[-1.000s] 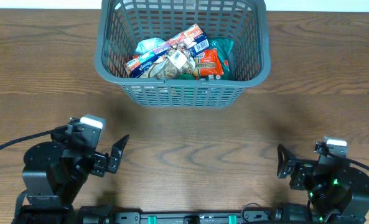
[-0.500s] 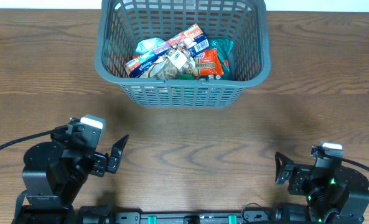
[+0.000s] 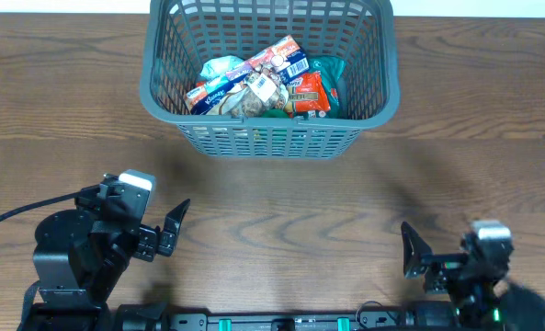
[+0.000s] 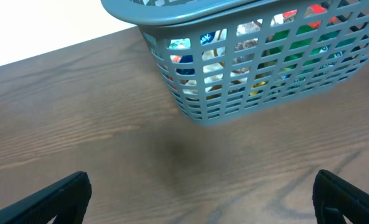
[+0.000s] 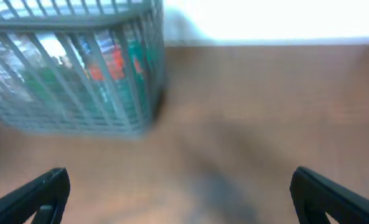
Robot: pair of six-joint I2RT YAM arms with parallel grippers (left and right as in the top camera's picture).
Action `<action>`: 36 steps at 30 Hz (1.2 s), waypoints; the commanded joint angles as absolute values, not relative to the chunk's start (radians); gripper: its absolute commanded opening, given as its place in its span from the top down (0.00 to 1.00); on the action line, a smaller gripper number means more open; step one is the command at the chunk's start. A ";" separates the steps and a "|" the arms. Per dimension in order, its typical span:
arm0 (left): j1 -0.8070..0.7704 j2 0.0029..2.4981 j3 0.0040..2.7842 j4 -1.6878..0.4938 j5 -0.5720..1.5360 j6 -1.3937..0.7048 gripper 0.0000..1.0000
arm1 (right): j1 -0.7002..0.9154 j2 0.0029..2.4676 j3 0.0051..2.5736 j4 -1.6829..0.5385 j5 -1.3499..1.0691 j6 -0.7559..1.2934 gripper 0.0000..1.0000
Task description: Pack container
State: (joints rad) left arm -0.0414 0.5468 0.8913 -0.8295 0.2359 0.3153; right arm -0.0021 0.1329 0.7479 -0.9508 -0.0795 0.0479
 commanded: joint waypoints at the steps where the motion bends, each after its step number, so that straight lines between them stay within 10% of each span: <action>1: -0.044 0.540 0.890 -0.829 0.231 0.329 0.02 | 0.021 0.047 0.655 -0.850 -0.094 0.034 0.01; 13: -0.044 0.540 0.890 -0.829 0.231 0.329 0.02 | 0.065 0.006 0.109 -0.011 -0.046 -0.114 0.01; 36: -0.044 0.540 0.890 -0.829 0.231 0.329 0.01 | 0.091 0.006 0.019 -0.102 0.033 -0.064 0.01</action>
State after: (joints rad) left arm -0.0414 0.5468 0.8902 -0.8299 0.2359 0.3153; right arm 0.0826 0.0120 0.0238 -0.1017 0.0196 -0.0803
